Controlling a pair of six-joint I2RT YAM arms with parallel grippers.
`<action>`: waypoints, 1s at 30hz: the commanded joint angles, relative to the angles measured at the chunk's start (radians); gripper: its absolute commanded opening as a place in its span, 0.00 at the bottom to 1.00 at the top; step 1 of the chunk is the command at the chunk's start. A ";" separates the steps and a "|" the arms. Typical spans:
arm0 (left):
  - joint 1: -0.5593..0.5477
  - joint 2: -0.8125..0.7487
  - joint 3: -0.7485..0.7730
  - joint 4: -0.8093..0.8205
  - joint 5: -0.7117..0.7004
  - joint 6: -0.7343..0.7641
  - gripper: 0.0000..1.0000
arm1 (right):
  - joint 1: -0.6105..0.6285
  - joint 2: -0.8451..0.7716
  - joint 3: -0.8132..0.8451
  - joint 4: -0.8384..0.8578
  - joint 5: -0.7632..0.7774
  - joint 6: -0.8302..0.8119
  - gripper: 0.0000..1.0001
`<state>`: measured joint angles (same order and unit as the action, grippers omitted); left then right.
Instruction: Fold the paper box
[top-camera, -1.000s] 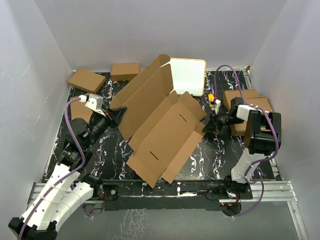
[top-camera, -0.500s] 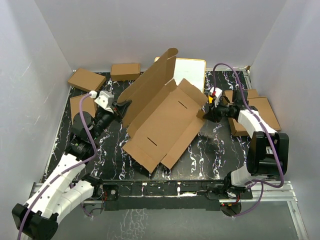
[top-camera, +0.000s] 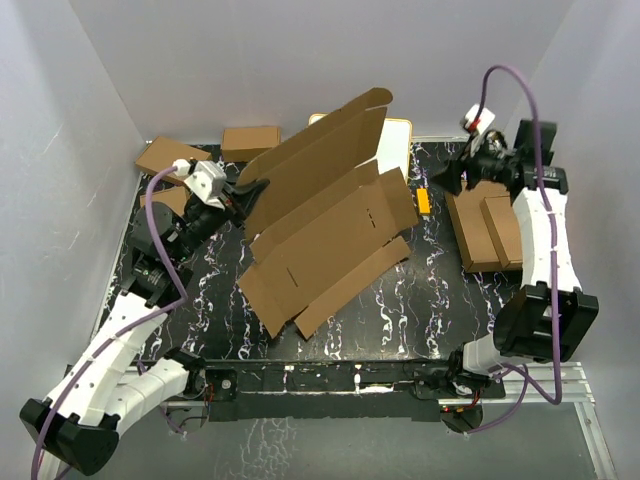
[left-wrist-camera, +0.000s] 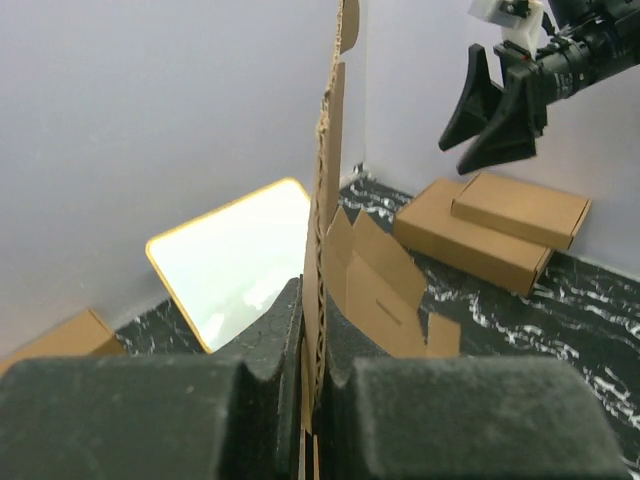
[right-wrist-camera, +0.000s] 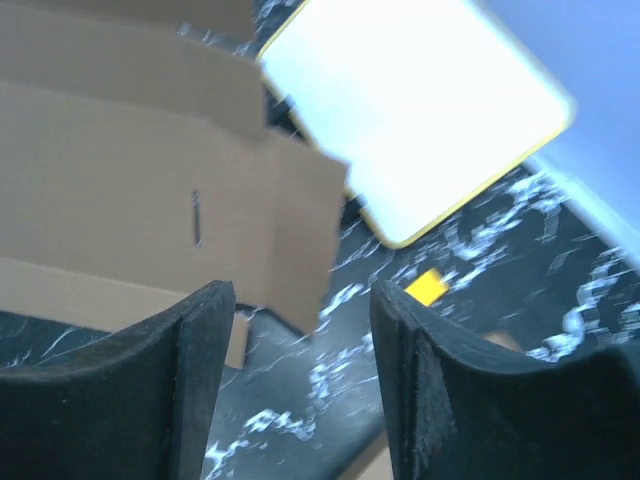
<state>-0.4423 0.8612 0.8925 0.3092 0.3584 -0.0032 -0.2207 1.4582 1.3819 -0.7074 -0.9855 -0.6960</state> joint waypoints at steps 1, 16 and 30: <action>0.013 0.013 0.141 0.035 0.053 -0.035 0.00 | -0.034 0.047 0.216 0.141 0.038 0.301 0.53; 0.017 0.053 0.260 0.024 0.166 -0.218 0.00 | -0.010 0.185 0.349 0.199 -0.204 0.455 0.35; 0.033 0.100 0.300 0.066 0.211 -0.288 0.00 | 0.008 0.211 0.267 0.130 -0.309 0.144 0.37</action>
<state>-0.4217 0.9604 1.1442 0.2943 0.5343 -0.2478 -0.2195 1.6749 1.6394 -0.6170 -1.2167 -0.4614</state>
